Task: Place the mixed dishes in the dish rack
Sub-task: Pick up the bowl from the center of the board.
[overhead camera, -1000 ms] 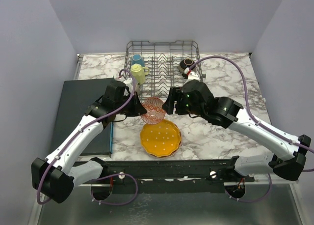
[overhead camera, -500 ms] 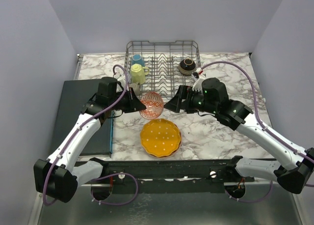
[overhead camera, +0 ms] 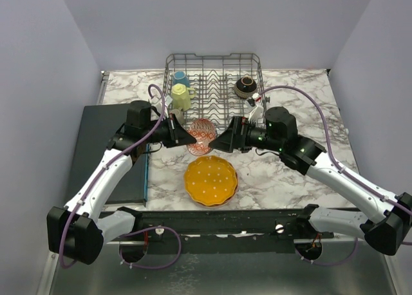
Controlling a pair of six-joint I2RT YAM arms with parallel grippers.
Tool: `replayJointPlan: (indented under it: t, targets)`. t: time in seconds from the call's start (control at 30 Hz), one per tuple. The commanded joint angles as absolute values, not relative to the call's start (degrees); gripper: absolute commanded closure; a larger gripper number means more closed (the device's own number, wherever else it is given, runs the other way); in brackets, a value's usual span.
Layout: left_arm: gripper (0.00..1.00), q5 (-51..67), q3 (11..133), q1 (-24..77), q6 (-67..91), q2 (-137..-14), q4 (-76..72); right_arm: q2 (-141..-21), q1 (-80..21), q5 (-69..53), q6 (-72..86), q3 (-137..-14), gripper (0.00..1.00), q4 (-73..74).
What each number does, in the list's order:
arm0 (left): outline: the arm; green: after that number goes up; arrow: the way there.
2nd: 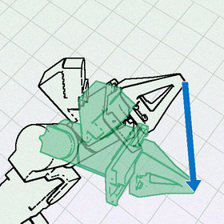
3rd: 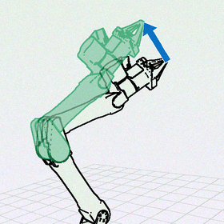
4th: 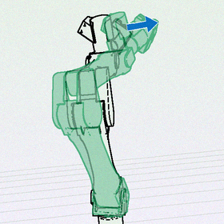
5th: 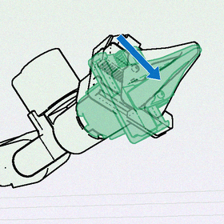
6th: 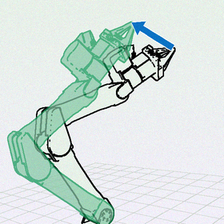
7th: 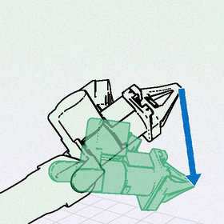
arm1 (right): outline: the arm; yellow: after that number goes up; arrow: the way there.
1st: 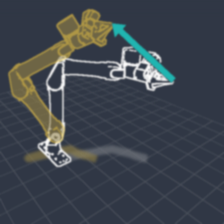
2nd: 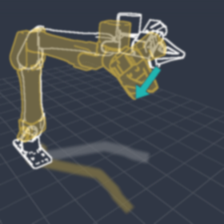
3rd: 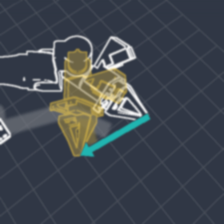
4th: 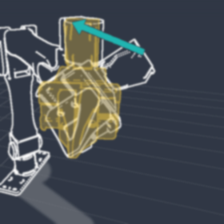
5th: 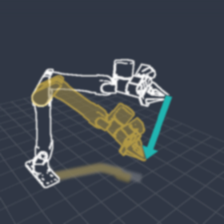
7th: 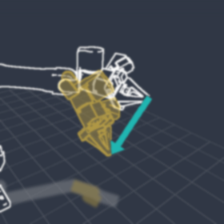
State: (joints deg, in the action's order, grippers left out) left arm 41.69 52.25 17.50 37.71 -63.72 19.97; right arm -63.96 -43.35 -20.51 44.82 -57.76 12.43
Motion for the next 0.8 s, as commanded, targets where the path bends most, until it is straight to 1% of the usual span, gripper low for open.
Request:
replayJointPlan:
  t: [0.0,0.4,0.77]
  targets:
    - [1.00,47.01,51.23,16.97,41.31,-62.54,14.23,-62.57,-42.78,-23.10,47.59,-56.15,0.00,6.43]
    - [1.00,48.90,49.36,16.88,46.18,-61.90,8.32,-61.48,-42.69,-21.99,53.01,-52.17,0.00,-1.15]
    - [1.00,49.74,47.75,16.90,48.47,-61.48,5.15,-61.03,-42.66,-19.71,55.00,-50.71,0.03,-4.60]
